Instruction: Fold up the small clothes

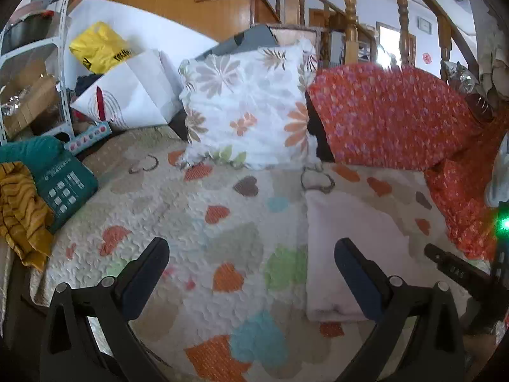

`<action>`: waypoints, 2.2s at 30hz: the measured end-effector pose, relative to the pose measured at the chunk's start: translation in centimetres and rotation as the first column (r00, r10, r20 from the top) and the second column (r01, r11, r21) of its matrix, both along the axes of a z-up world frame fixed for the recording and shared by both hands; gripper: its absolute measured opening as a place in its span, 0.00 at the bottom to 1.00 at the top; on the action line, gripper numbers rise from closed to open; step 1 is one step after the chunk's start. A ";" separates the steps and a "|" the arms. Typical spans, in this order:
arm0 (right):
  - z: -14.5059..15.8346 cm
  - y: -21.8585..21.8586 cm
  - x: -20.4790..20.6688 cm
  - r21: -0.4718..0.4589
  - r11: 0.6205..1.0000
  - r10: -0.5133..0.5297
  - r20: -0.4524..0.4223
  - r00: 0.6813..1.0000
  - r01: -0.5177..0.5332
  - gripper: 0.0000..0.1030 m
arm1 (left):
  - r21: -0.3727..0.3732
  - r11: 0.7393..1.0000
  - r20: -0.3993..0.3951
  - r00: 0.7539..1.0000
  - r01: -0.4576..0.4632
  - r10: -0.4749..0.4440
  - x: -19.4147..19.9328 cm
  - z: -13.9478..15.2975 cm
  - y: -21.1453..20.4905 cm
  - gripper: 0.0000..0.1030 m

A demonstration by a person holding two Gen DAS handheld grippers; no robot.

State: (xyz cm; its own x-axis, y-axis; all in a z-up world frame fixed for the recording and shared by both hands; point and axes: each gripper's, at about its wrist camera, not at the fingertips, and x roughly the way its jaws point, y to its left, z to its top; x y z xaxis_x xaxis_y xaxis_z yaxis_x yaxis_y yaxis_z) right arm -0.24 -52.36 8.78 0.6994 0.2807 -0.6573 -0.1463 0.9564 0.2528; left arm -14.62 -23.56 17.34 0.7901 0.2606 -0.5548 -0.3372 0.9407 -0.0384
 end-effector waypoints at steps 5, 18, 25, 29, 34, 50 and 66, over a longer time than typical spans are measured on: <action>-0.7 0.4 -0.2 -0.021 1.000 0.008 -0.016 1.000 -0.008 0.65 | -0.017 0.998 -0.043 0.997 0.058 -0.059 1.0 -1.4 -1.2 1.00; -1.3 1.3 0.3 -0.063 0.998 -0.005 -0.025 1.000 0.003 0.68 | -0.052 0.995 -0.267 0.959 0.086 -0.097 3.2 -6.3 -2.8 1.00; -1.1 1.5 0.1 -0.117 0.993 -0.020 0.006 1.000 0.020 0.69 | -0.045 0.992 -0.282 0.952 0.114 -0.122 3.4 -6.6 -3.3 1.00; -1.3 1.6 0.2 -0.114 0.993 -0.016 -0.005 1.000 0.016 0.70 | -0.025 0.993 -0.302 0.946 0.114 -0.116 3.5 -7.0 -3.6 1.00; -1.3 1.4 0.3 -0.114 0.993 -0.020 -0.006 1.000 0.019 0.70 | -0.031 0.992 -0.315 0.941 0.121 -0.124 3.6 -7.3 -3.8 1.00; -1.8 1.0 0.7 -0.115 0.993 -0.028 -0.034 0.999 0.024 0.72 | -0.052 0.989 -0.339 0.929 0.136 -0.146 4.2 -8.2 -4.6 1.00; -4.4 0.2 2.6 -0.045 0.998 -0.045 -0.170 0.984 0.037 0.72 | -0.156 0.975 -0.499 0.839 0.160 -0.218 6.9 -18.8 -2.8 1.00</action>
